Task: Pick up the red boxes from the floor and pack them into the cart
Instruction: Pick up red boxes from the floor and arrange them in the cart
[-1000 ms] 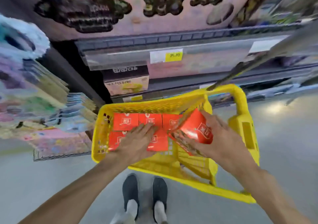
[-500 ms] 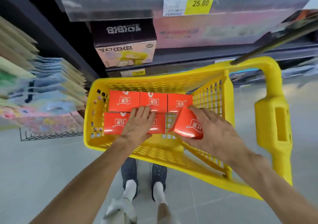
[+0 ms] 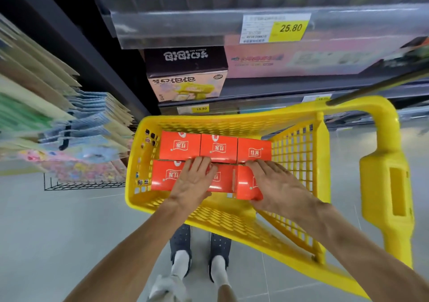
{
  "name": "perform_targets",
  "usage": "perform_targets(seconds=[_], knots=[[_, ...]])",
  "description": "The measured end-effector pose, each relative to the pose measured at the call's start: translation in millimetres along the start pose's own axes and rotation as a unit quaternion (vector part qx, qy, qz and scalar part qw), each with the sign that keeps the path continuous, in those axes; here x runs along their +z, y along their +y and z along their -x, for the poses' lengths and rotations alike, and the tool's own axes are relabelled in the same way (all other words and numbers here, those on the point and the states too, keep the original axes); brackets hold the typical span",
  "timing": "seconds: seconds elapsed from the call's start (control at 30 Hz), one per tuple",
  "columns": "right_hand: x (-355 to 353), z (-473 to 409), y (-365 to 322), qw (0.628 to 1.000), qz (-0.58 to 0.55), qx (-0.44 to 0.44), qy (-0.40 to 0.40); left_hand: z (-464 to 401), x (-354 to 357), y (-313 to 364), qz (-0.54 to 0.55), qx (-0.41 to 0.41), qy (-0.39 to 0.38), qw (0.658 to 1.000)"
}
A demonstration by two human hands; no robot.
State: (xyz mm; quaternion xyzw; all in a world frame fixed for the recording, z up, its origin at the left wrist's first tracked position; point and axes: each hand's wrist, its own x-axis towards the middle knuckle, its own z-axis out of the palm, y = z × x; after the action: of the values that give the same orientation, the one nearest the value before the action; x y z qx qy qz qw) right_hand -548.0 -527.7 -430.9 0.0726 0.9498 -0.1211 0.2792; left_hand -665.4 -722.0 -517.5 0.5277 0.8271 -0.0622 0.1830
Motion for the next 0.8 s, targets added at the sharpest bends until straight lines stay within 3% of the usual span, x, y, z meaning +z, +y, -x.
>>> perform_targets(seconds=[0.3, 0.5, 0.67, 0.8], knots=[[58, -43, 13, 0.999, 0.037, 0.025, 0.002, -2, 11, 0, -0.003, 0.001, 0.018, 1.000], [81, -47, 10, 0.997, 0.009, 0.057, 0.056, -2, 15, 0, 0.001, -0.002, 0.027, 1.000], [73, -38, 11, 0.999, 0.008, 0.028, 0.035, -1, 11, 3, -0.007, -0.005, 0.018, 1.000], [39, -15, 12, 0.994, -0.087, 0.062, 0.012, 13, -22, 2, 0.038, -0.010, 0.045, 0.998]])
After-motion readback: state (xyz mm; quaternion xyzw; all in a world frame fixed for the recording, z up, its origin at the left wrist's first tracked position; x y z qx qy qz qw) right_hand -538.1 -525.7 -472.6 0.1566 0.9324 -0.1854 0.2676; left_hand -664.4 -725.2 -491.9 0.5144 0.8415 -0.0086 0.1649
